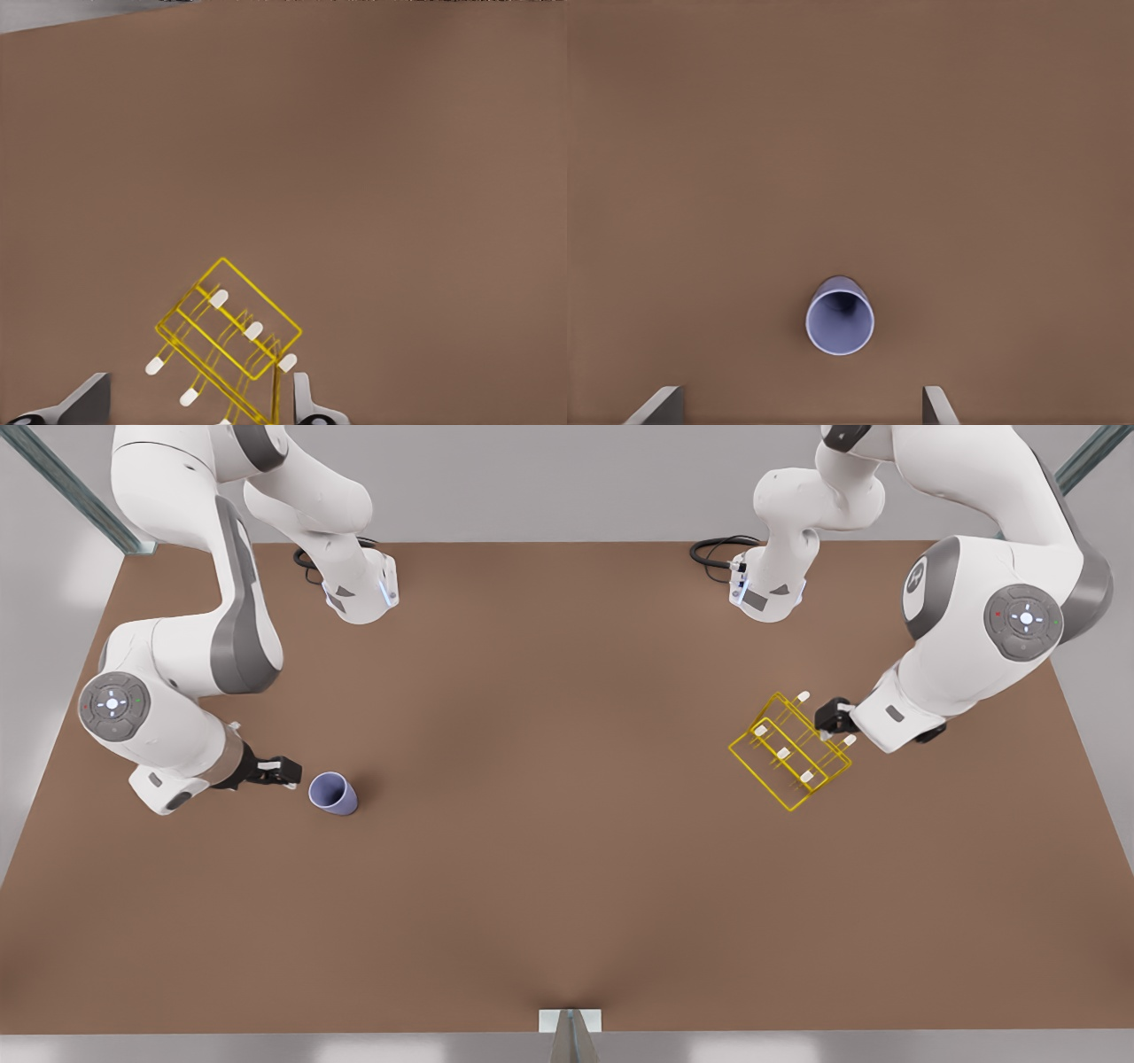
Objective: Place the cup on the cup holder
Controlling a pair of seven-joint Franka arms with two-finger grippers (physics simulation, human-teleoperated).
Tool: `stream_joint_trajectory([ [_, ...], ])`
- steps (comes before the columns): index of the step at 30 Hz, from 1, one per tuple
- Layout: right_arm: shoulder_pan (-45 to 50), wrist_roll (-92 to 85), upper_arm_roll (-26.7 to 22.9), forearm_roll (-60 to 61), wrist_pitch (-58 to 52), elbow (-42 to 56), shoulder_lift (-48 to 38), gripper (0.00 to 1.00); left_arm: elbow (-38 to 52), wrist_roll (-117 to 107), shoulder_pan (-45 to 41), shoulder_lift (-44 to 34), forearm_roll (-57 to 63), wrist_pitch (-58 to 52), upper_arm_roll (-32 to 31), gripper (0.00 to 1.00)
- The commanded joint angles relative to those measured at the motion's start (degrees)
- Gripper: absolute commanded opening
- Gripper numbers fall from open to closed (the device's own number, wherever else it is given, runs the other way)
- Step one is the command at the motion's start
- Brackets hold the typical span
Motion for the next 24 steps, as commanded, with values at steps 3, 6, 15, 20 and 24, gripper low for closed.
stream_joint_trajectory([
  [3, 3.2, 1.9, 0.4, 0.3, 0.1, -0.3, 0.7, 1.0, 0.1, 2.1, 0.0, 0.0, 0.2, 2.0, 0.0, 1.0],
  [6, 9.8, 10.3, 0.8, 1.6, 1.5, -0.5, 3.2, 1.0, 0.0, 2.2, 0.0, -0.1, 0.2, 1.8, 0.0, 1.0],
  [15, 1.3, 7.4, 0.9, -2.2, 16.7, -15.0, 5.4, 1.0, 0.0, 2.2, 0.0, -0.1, 0.2, 0.9, 0.0, 1.0],
  [20, 1.1, 7.4, 0.9, -2.2, 27.1, -23.8, 4.9, 1.0, 0.0, 2.2, 0.0, -0.1, 0.2, 0.4, 0.0, 1.0],
  [24, -0.1, 7.4, 0.9, -2.1, 31.3, -27.7, 4.9, 1.0, 0.0, 2.2, 0.0, -0.1, 0.2, 0.2, 0.0, 1.0],
])
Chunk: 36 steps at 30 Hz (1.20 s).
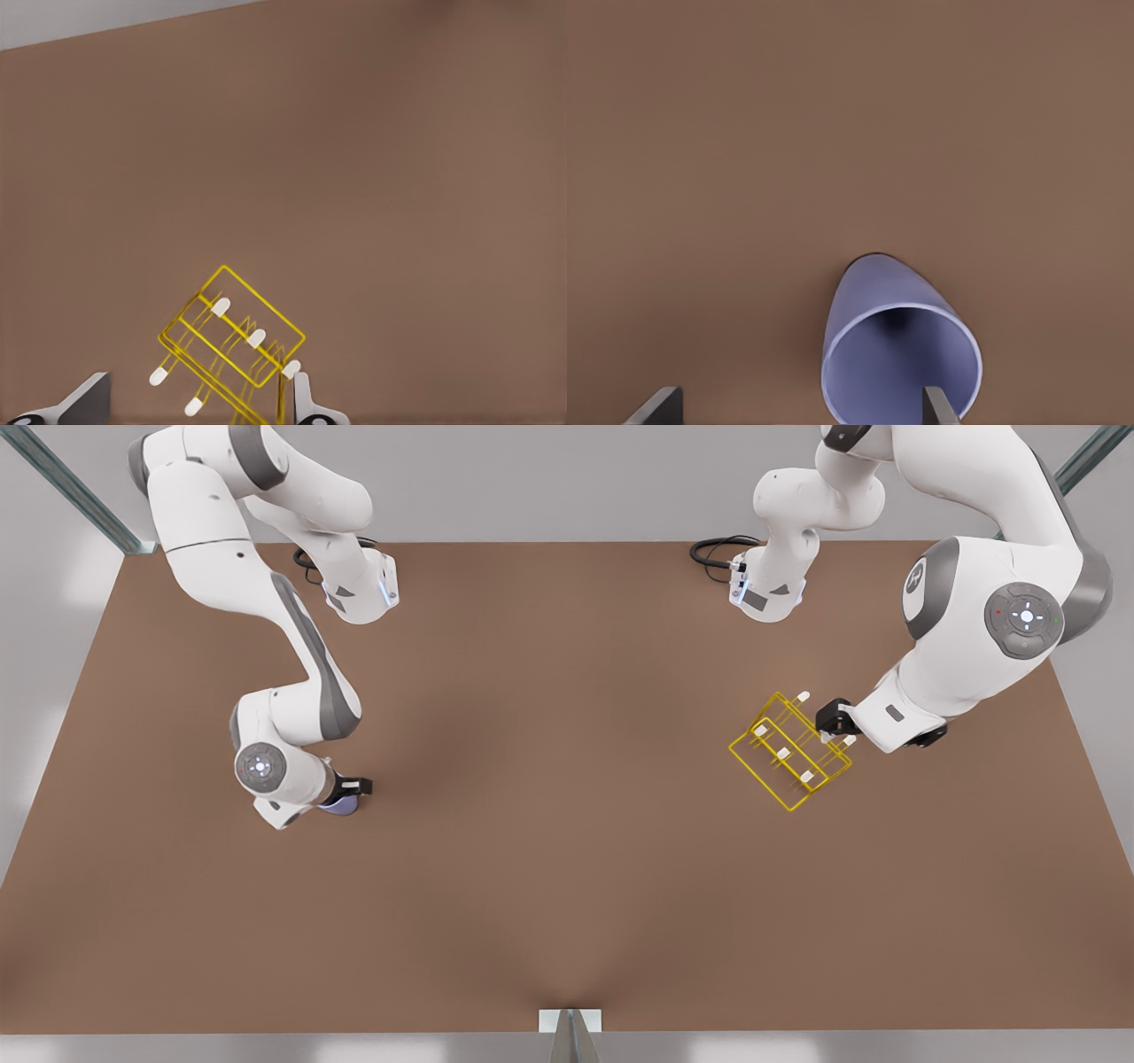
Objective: Place the cup on the cup holder
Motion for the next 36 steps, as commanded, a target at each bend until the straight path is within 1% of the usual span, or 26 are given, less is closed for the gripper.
stream_joint_trajectory([
  [1, -0.1, 1.7, 0.0, 0.0, 6.9, -0.8, -0.1, 1.0, 0.0, 0.6, 0.0, -0.1, 0.0, -0.4, 0.0, 1.0],
  [9, -0.2, 1.8, 0.1, 0.0, 7.6, -1.6, 0.0, 1.0, 0.0, 0.6, 0.0, -0.1, 0.0, -0.9, 0.0, 1.0],
  [12, -0.2, 1.8, 0.6, 0.0, 9.0, -4.6, -0.3, 1.0, 0.0, 0.6, 0.0, -0.1, 0.0, -0.8, 0.0, 1.0],
  [14, -0.3, 1.8, 0.6, 0.0, 12.6, -9.0, -2.9, 1.0, 0.0, 0.6, 0.0, -0.1, 0.0, -0.8, 0.0, 1.0],
  [15, -0.3, 1.7, 0.6, 0.0, 12.6, -9.3, -3.2, 1.0, 0.0, 0.6, 0.0, -0.1, 0.0, -0.8, 0.0, 1.0],
  [28, -1.4, 1.5, 0.7, 0.0, 16.3, -9.7, -2.6, 1.0, -0.1, 0.6, -0.4, 0.5, 0.0, -0.7, 0.0, 1.0],
  [36, -2.2, 1.6, 0.6, -0.2, 17.8, -10.7, -0.6, 1.0, -0.1, 0.6, -1.2, 0.5, 0.0, -0.9, 0.0, 1.0],
])
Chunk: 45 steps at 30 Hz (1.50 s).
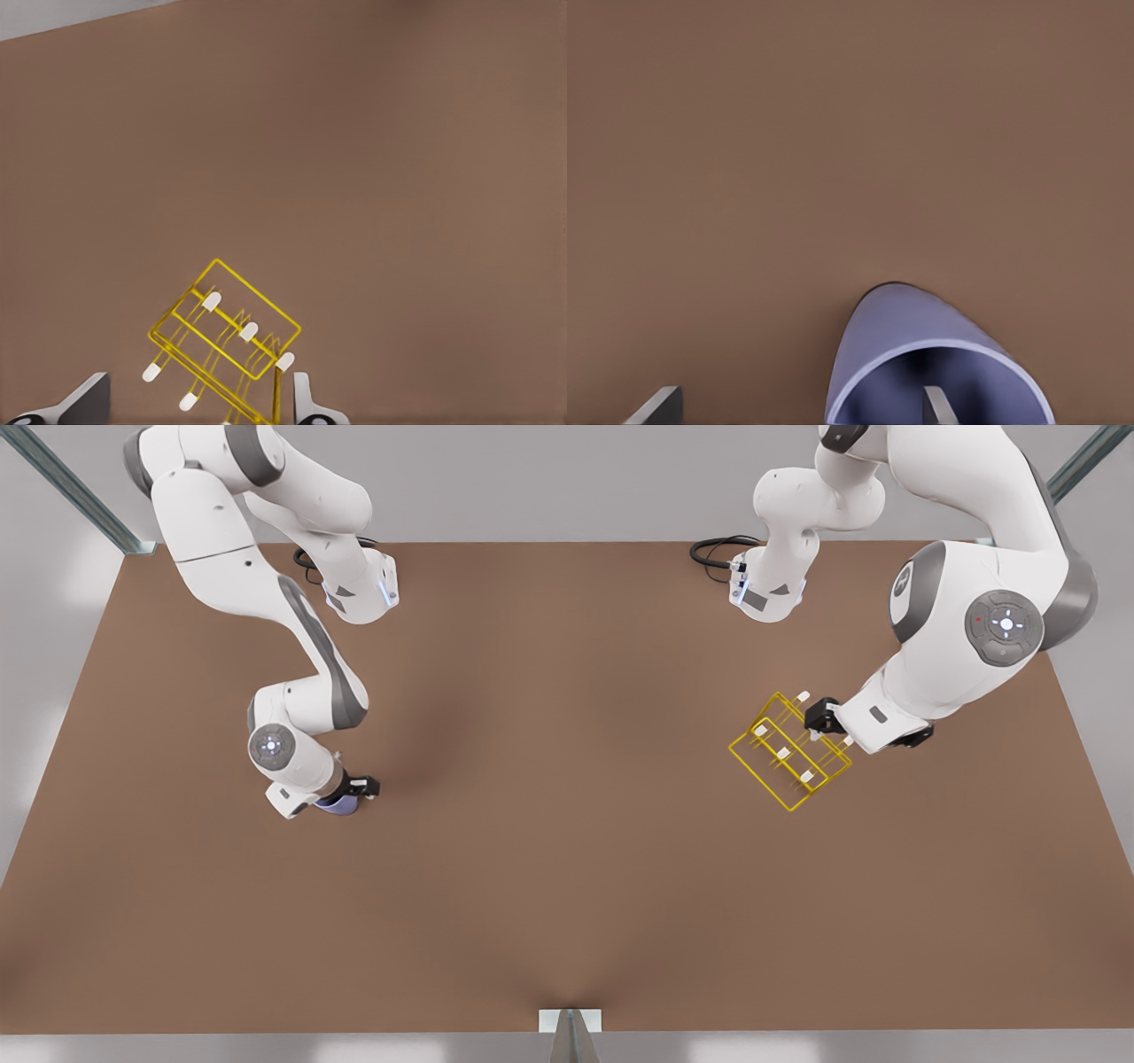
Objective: Place the cup on the cup holder
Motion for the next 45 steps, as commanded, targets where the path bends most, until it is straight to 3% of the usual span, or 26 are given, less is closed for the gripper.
stream_joint_trajectory([
  [1, -0.3, 0.0, 0.0, 0.0, 2.1, -0.4, 0.3, 1.0, 0.0, 0.1, 0.0, -0.1, 0.0, -0.1, 0.0, 1.0],
  [10, -0.3, 0.2, 0.0, 0.0, 3.6, -0.6, 1.8, 0.99, -0.4, 0.1, 0.0, -0.1, 0.0, -0.1, 0.0, 1.0],
  [12, -0.3, 0.2, 0.0, 0.0, 3.5, -0.5, 1.8, 0.84, -0.4, 0.1, 0.0, -0.1, 0.0, -0.1, 0.0, 1.0],
  [19, -0.4, 0.2, 0.0, 0.0, 3.5, -0.5, 1.8, 0.65, -0.4, 0.1, 0.0, -0.1, 0.0, -0.1, 0.0, 1.0],
  [23, -0.5, 0.0, 0.0, -0.3, 3.4, -0.5, 1.9, 0.27, -0.4, 0.1, -0.1, -0.1, 0.0, -0.1, 0.0, 1.0],
  [25, -1.1, -1.4, 0.0, -0.5, 3.4, -0.6, 1.9, 0.21, -0.4, 0.1, -0.1, -0.1, 0.0, -0.1, 0.0, 1.0],
  [31, -1.3, -2.7, 0.0, -0.5, 1.5, -0.2, 1.6, 0.21, -0.4, 0.1, -0.5, -0.1, 0.0, -0.2, 0.0, 1.0],
  [36, -0.2, -2.6, 0.4, -0.5, -9.2, 5.1, 0.1, 0.21, -0.4, 0.1, -0.5, -0.1, 0.0, -0.5, 0.0, 1.0],
  [41, -5.5, -2.8, 11.2, 5.7, -13.8, 7.6, -1.1, 0.21, -0.4, 0.1, -0.5, -0.1, 0.0, -0.5, 0.0, 1.0],
  [45, -5.0, -2.9, 14.2, 18.4, -21.6, 12.4, -0.9, 0.21, -0.4, 0.1, -0.5, -0.1, 0.0, -0.5, 0.0, 1.0],
])
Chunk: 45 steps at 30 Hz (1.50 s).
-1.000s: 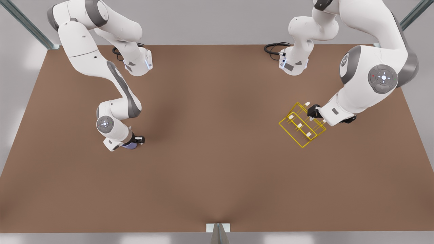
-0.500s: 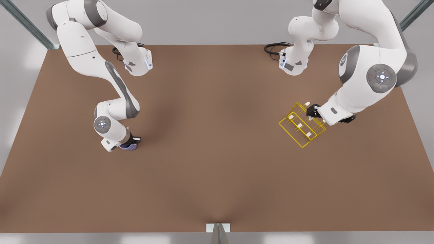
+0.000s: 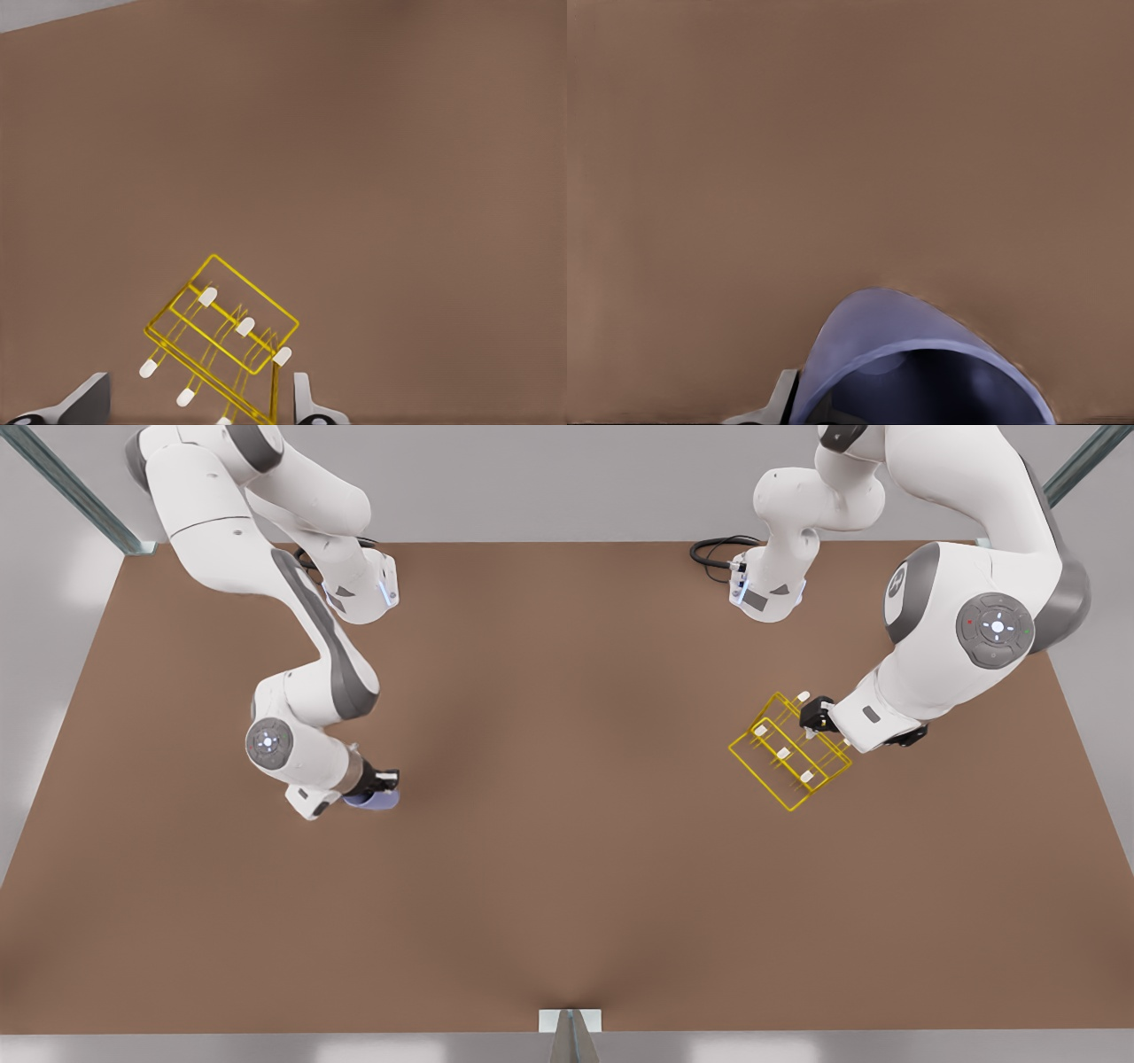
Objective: Place the cup on the cup holder
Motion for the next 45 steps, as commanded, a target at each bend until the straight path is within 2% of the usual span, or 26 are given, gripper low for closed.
stream_joint_trajectory([
  [1, 0.0, -0.4, 1.5, 10.1, -10.2, 1.8, 0.1, 0.21, 0.0, 0.0, 0.0, -0.1, 0.0, -0.1, 0.0, 1.0],
  [4, 2.5, -3.1, 2.9, 18.9, -11.2, 2.7, 0.6, 0.21, 0.0, 0.2, 0.0, -0.1, 0.0, -0.1, 0.0, 1.0],
  [7, 11.4, -2.4, 2.9, 27.4, -11.1, 10.7, 6.1, 0.21, 0.0, 0.8, -0.1, -0.1, 0.0, -0.2, 0.0, 1.0],
  [13, 21.4, -3.1, 2.6, 33.7, -10.2, 26.5, 20.1, 0.21, 0.0, 0.8, -0.3, -0.1, 0.0, -0.2, 0.0, 1.0],
  [15, 23.4, -3.8, 2.6, 35.2, -6.7, 28.4, 22.7, 0.21, 0.0, 0.8, -0.3, 0.0, 0.0, -0.2, 0.0, 1.0],
  [19, 27.2, -14.7, 2.1, 38.7, -6.0, 34.9, 31.4, 0.21, 0.0, 0.8, -0.3, -0.1, 0.0, -0.8, 0.0, 1.0],
  [24, 28.4, -36.5, 2.0, 39.5, -6.0, 41.2, 42.5, 0.21, 0.0, 0.8, -0.8, -0.1, 0.0, -1.7, 0.0, 1.0],
  [30, 29.2, -48.9, 2.1, 39.7, -6.2, 45.4, 49.8, 0.21, 0.0, 0.7, -0.8, -0.1, 0.0, -1.7, 0.0, 1.0],
  [40, 29.7, -56.8, 2.0, 39.6, -6.7, 48.4, 53.6, 0.21, 0.0, 0.8, -0.8, 0.0, 0.0, -1.7, 0.0, 1.0],
  [41, 29.7, -56.8, 2.0, 39.6, -6.7, 48.4, 53.6, 0.37, 0.0, 0.8, -0.8, 0.0, 0.0, -1.7, 0.0, 1.0],
  [42, 29.7, -56.4, 2.0, 39.6, -6.7, 48.4, 53.6, 0.89, 0.0, 0.8, -0.8, 0.0, 0.0, -1.7, 0.0, 1.0],
  [43, 29.5, -56.8, 2.0, 39.6, -6.7, 48.3, 53.6, 1.0, 0.0, 0.7, -0.8, 0.0, 0.0, -1.7, 0.0, 1.0],
  [45, 29.1, -56.9, 2.0, 39.5, -6.8, 48.3, 53.5, 1.0, 0.0, 0.7, -0.8, 0.0, 0.0, -1.7, 0.0, 1.0],
])
